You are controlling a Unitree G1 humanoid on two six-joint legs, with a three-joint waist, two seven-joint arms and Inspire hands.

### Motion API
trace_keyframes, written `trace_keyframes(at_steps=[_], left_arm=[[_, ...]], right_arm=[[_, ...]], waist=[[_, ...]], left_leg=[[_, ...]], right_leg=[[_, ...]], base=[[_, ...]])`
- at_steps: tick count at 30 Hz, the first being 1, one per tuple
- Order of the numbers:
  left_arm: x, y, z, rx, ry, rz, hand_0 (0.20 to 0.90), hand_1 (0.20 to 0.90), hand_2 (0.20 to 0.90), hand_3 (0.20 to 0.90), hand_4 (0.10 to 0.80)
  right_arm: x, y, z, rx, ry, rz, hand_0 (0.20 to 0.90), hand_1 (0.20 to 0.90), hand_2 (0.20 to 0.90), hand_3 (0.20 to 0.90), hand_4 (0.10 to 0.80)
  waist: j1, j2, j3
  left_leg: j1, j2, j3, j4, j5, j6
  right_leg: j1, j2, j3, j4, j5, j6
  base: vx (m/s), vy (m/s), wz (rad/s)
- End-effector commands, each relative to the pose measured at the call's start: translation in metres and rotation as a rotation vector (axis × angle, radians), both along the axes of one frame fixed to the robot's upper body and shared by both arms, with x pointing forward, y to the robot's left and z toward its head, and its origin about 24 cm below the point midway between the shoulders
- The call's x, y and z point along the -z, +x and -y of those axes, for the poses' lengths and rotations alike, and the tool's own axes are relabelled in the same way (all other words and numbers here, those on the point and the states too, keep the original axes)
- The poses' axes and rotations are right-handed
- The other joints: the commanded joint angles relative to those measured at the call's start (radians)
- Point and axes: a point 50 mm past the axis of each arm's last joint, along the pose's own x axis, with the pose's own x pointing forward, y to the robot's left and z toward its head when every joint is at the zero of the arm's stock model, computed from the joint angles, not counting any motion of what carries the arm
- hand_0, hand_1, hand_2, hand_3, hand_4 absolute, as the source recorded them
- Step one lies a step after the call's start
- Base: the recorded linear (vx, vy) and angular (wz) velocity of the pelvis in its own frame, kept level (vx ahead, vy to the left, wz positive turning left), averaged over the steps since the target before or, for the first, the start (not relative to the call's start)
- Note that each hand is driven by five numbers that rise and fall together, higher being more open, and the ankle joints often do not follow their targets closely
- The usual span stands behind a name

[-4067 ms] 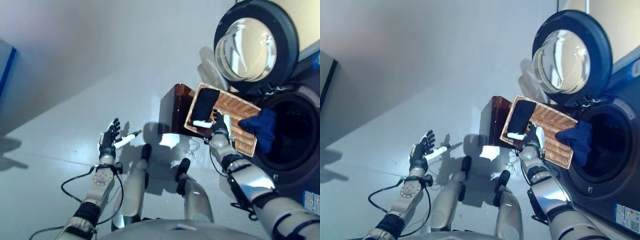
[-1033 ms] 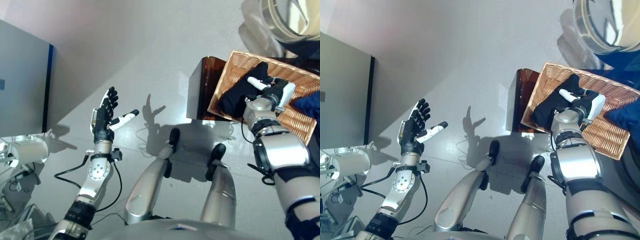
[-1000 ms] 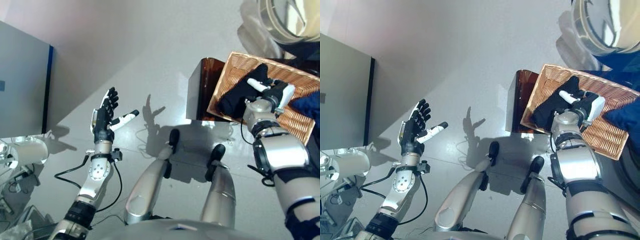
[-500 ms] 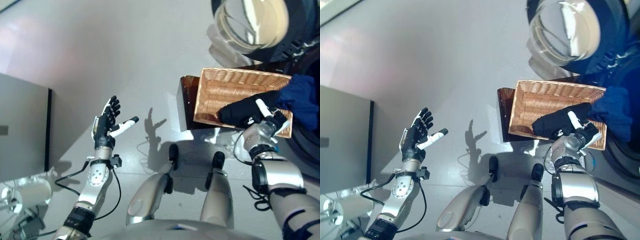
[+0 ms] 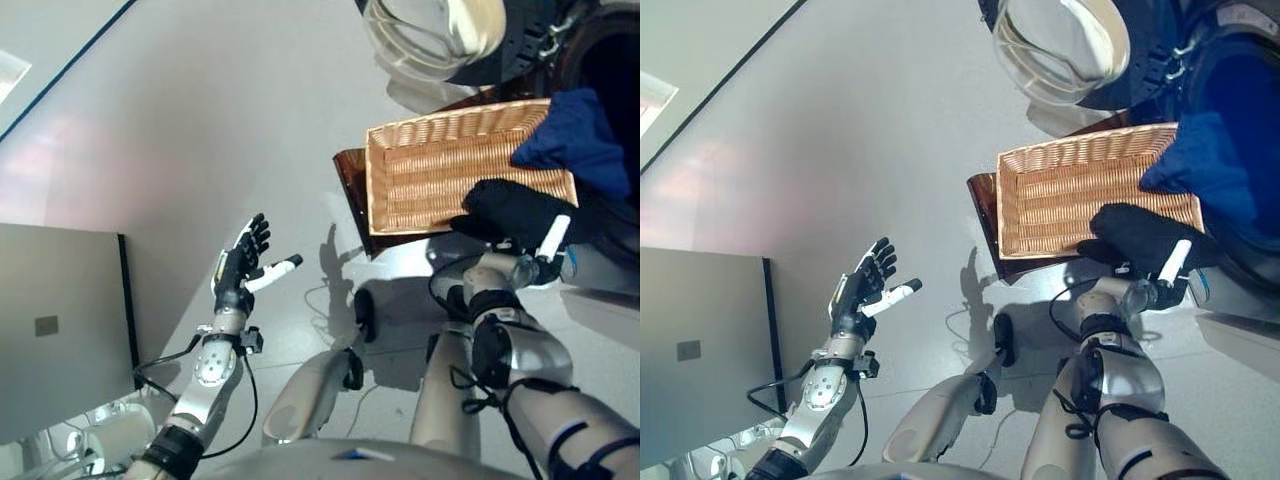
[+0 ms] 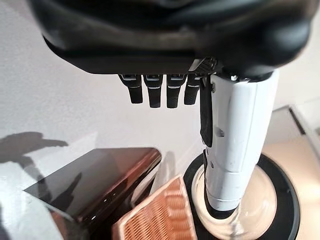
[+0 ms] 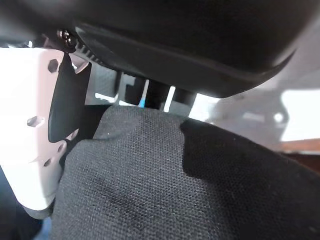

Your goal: Pick up the clothes and place them into the washing machine

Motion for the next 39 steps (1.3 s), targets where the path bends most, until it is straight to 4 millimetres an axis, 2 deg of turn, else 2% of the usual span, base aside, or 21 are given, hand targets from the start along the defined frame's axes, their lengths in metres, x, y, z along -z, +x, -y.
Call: trace_keyframes(at_steps=[1, 6, 10, 12, 13, 14, 16, 17, 18, 21, 24, 29, 30, 32, 34, 36, 37, 38, 39], left_arm=[[-0.033, 0.013, -0.009, -0.013, 0.014, 0.182, 0.9, 0.9, 0.9, 0.9, 0.8], [-0.032, 0.007, -0.014, -0.025, 0.012, 0.178, 0.9, 0.9, 0.9, 0.9, 0.8], [-0.032, 0.002, -0.024, -0.052, 0.019, 0.183, 0.9, 0.9, 0.9, 0.9, 0.8], [-0.035, 0.002, -0.031, -0.08, 0.025, 0.197, 0.9, 0.9, 0.9, 0.9, 0.8], [-0.04, 0.004, -0.036, -0.094, 0.033, 0.22, 0.9, 0.9, 0.9, 0.9, 0.8], [-0.04, 0.004, -0.035, -0.096, 0.028, 0.222, 0.9, 0.9, 0.9, 0.9, 0.8], [-0.042, 0.004, -0.04, -0.122, 0.017, 0.228, 0.9, 0.9, 0.9, 0.9, 0.8], [-0.042, 0.004, -0.04, -0.123, 0.013, 0.23, 0.9, 0.9, 0.9, 0.9, 0.8], [-0.042, 0.003, -0.039, -0.119, 0.001, 0.229, 0.9, 0.9, 0.9, 0.9, 0.8], [-0.04, 0.003, -0.037, -0.111, -0.016, 0.221, 0.9, 0.9, 0.9, 0.9, 0.8], [-0.041, 0.006, -0.037, -0.112, -0.016, 0.228, 0.9, 0.9, 0.9, 0.9, 0.8], [-0.042, 0.005, -0.039, -0.142, -0.027, 0.244, 0.9, 0.9, 0.9, 0.9, 0.8], [-0.041, 0.004, -0.039, -0.15, -0.032, 0.238, 0.9, 0.9, 0.9, 0.9, 0.8], [-0.042, 0.004, -0.041, -0.159, -0.027, 0.243, 0.9, 0.9, 0.9, 0.9, 0.8], [-0.039, 0.005, -0.039, -0.159, -0.037, 0.229, 0.9, 0.9, 0.9, 0.9, 0.8], [-0.039, 0.005, -0.037, -0.153, -0.045, 0.226, 0.9, 0.9, 0.9, 0.9, 0.8], [-0.037, 0.004, -0.036, -0.155, -0.065, 0.218, 0.9, 0.9, 0.9, 0.9, 0.8], [-0.037, 0.003, -0.036, -0.155, -0.064, 0.216, 0.9, 0.9, 0.9, 0.9, 0.8], [-0.034, 0.003, -0.035, -0.157, -0.077, 0.201, 0.9, 0.9, 0.9, 0.9, 0.8]], right_arm=[[-0.079, 0.012, 0.027, 0.083, -0.197, 0.165, 0.2, 0.2, 0.2, 0.2, 0.3], [-0.142, 0.011, 0.05, 0.126, -0.351, 0.187, 0.2, 0.2, 0.2, 0.2, 0.3], [-0.212, 0.0, 0.068, 0.173, -0.553, 0.217, 0.2, 0.2, 0.2, 0.2, 0.3], [-0.249, -0.005, 0.069, 0.175, -0.69, 0.212, 0.2, 0.2, 0.2, 0.2, 0.3], [-0.281, -0.011, 0.065, 0.186, -0.802, 0.239, 0.2, 0.2, 0.2, 0.2, 0.3], [-0.284, -0.011, 0.064, 0.186, -0.806, 0.241, 0.2, 0.2, 0.2, 0.2, 0.3], [-0.329, -0.022, 0.052, 0.187, -0.958, 0.327, 0.2, 0.2, 0.2, 0.2, 0.3], [-0.332, -0.022, 0.051, 0.185, -0.962, 0.33, 0.2, 0.2, 0.2, 0.2, 0.3], [-0.35, -0.026, 0.043, 0.167, -1.038, 0.371, 0.2, 0.2, 0.2, 0.2, 0.3], [-0.352, -0.025, 0.041, 0.145, -1.048, 0.387, 0.2, 0.2, 0.2, 0.2, 0.3], [-0.346, -0.023, 0.046, 0.154, -1.018, 0.343, 0.2, 0.2, 0.2, 0.2, 0.3], [-0.346, -0.042, 0.061, 0.287, -0.978, 0.344, 0.2, 0.2, 0.2, 0.2, 0.3], [-0.344, -0.044, 0.065, 0.307, -0.967, 0.335, 0.9, 0.9, 0.9, 0.9, 0.8], [-0.334, -0.042, 0.07, 0.305, -0.955, 0.292, 0.9, 0.9, 0.9, 0.9, 0.8], [-0.316, -0.029, 0.07, 0.231, -0.936, 0.242, 0.9, 0.9, 0.9, 0.9, 0.8], [-0.307, -0.023, 0.069, 0.201, -0.917, 0.233, 0.9, 0.9, 0.9, 0.9, 0.8], [-0.292, -0.012, 0.064, 0.148, -0.889, 0.221, 0.9, 0.9, 0.9, 0.9, 0.8], [-0.29, -0.012, 0.065, 0.146, -0.887, 0.221, 0.9, 0.9, 0.9, 0.9, 0.8], [-0.267, -0.001, 0.062, 0.104, -0.827, 0.19, 0.9, 0.9, 0.9, 0.9, 0.8]], waist=[[0.029, 0.008, 0.04], [0.052, 0.025, 0.025], [0.08, 0.038, -0.003], [0.097, 0.035, -0.015], [0.107, 0.026, -0.018], [0.107, 0.029, -0.016], [0.101, 0.017, -0.033], [0.099, 0.021, -0.03], [0.093, 0.016, -0.04], [0.084, 0.016, -0.047], [0.074, 0.016, -0.058], [0.072, 0.041, -0.065], [0.074, 0.047, -0.067], [0.078, 0.058, -0.07], [0.083, 0.067, -0.07], [0.085, 0.069, -0.069], [0.087, 0.073, -0.069], [0.086, 0.072, -0.07], [0.086, 0.076, -0.07]], left_leg=[[-0.108, 0.022, -0.078, 0.204, -0.135, -0.037], [-0.127, 0.03, -0.08, 0.192, -0.128, -0.043], [-0.101, 0.034, -0.076, 0.136, -0.108, -0.056], [-0.084, 0.038, -0.083, 0.102, -0.093, -0.063], [-0.073, 0.041, -0.094, 0.082, -0.083, -0.069], [-0.073, 0.041, -0.093, 0.079, -0.081, -0.069], [-0.051, 0.041, -0.081, 0.039, -0.071, -0.079], [-0.049, 0.041, -0.081, 0.035, -0.069, -0.079], [-0.034, 0.037, -0.076, 0.023, -0.061, -0.087], [-0.013, 0.031, -0.073, 0.002, -0.057, -0.089], [0.006, 0.023, -0.068, -0.014, -0.055, -0.094], [0.028, 0.009, -0.076, -0.061, -0.028, -0.1], [0.031, 0.006, -0.079, -0.068, -0.025, -0.099], [0.036, 0.003, -0.082, -0.078, -0.019, -0.098], [0.042, 0.0, -0.08, -0.08, -0.022, -0.094], [0.042, -0.001, -0.078, -0.079, -0.022, -0.093], [0.045, -0.001, -0.076, -0.079, -0.025, -0.092], [0.047, -0.001, -0.076, -0.079, -0.025, -0.092], [0.052, -0.001, -0.074, -0.081, -0.025, -0.089]], right_leg=[[0.062, 0.028, -0.005, -0.062, -0.043, -0.058], [0.01, 0.024, 0.002, -0.017, -0.069, -0.065], [0.006, 0.019, 0.003, -0.018, -0.078, -0.061], [0.007, 0.023, 0.006, -0.026, -0.079, -0.058], [-0.001, 0.027, 0.009, -0.028, -0.075, -0.058], [-0.003, 0.028, 0.011, -0.027, -0.074, -0.058], [-0.006, 0.024, 0.009, -0.03, -0.072, -0.052], [-0.005, 0.024, 0.01, -0.03, -0.072, -0.051], [0.003, 0.022, 0.005, -0.036, -0.07, -0.049], [0.021, 0.019, -0.003, -0.044, -0.074, -0.046], [0.046, 0.015, -0.012, -0.061, -0.07, -0.043], [0.098, -0.011, -0.054, -0.106, -0.063, -0.036], [0.104, -0.014, -0.062, -0.108, -0.065, -0.035], [0.105, -0.015, -0.069, -0.104, -0.066, -0.035], [0.103, -0.016, -0.067, -0.101, -0.065, -0.036], [0.104, -0.016, -0.066, -0.102, -0.063, -0.036], [0.107, -0.018, -0.065, -0.106, -0.061, -0.035], [0.109, -0.018, -0.065, -0.107, -0.061, -0.035], [0.116, -0.018, -0.066, -0.111, -0.058, -0.034]], base=[[-0.014, -0.039, 0.11], [0.038, -0.032, 0.0], [0.091, 0.018, -0.02], [0.094, 0.014, -0.03], [0.057, -0.021, -0.04], [0.044, -0.037, -0.08], [0.057, -0.012, -0.05], [0.094, 0.035, 0.04], [0.082, 0.05, 0.05], [0.084, 0.041, 0.03], [0.048, 0.017, -0.04], [-0.004, -0.013, 0.14], [0.005, -0.002, 0.26], [-0.003, 0.019, 0.29], [0.016, 0.044, 0.2], [0.019, 0.033, 0.02], [0.008, 0.033, -0.02], [0.017, 0.039, -0.03], [0.011, 0.014, -0.04]])
